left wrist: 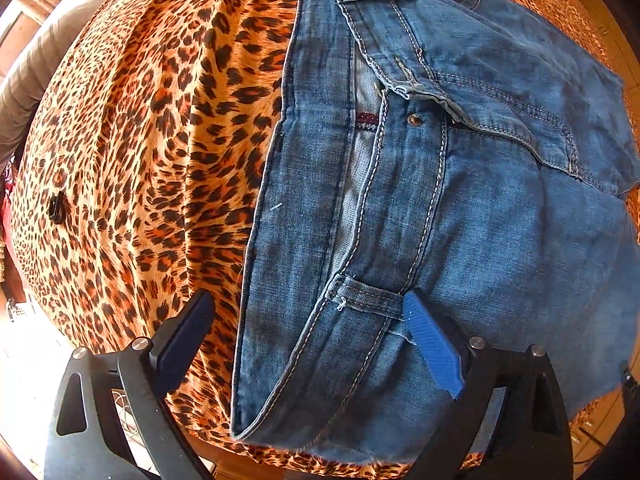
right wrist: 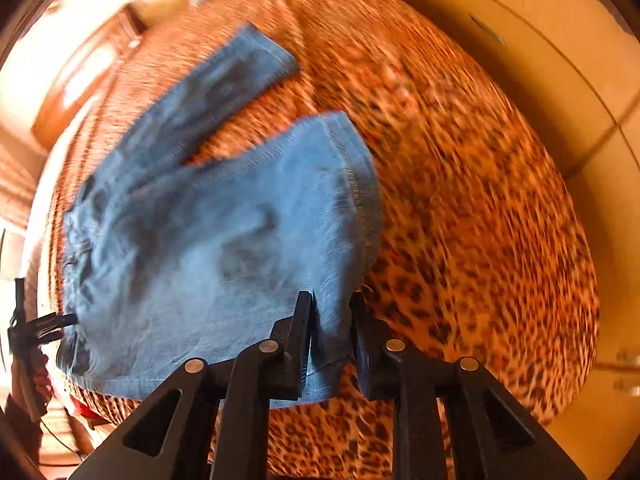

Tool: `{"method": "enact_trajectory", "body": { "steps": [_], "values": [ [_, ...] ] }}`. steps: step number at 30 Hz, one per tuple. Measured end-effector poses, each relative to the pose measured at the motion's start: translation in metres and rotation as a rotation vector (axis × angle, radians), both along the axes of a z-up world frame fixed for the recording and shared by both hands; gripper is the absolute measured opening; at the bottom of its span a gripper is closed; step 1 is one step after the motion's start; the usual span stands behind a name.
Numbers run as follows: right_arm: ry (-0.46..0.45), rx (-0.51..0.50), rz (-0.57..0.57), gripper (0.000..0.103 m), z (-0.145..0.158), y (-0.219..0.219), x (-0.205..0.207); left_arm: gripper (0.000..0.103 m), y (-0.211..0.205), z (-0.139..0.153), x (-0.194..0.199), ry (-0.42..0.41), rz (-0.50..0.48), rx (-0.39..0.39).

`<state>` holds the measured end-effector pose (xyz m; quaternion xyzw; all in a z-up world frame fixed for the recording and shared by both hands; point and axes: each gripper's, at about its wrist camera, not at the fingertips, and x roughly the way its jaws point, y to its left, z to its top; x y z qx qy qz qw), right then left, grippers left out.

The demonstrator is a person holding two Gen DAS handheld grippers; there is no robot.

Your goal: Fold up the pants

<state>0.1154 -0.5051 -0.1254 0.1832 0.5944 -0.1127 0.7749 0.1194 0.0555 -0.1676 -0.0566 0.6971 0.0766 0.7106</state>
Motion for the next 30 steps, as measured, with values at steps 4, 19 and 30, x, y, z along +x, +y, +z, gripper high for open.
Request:
{"method": "enact_trajectory", "body": {
  "steps": [4, 19, 30],
  "values": [
    [-0.011, 0.029, -0.139, 0.020, -0.002, -0.017, -0.034, 0.095, 0.013, 0.023, 0.003, -0.053, -0.015, -0.027],
    [-0.201, 0.078, -0.066, 0.050, 0.039, -0.001, 0.191, 0.095, 0.036, 0.063, 0.148, -0.120, 0.103, -0.142],
    [-0.110, 0.151, -0.212, 0.050, -0.041, -0.029, 0.288, 0.091, 0.040, 0.001, 0.191, -0.012, 0.285, -0.211]
  ]
}}
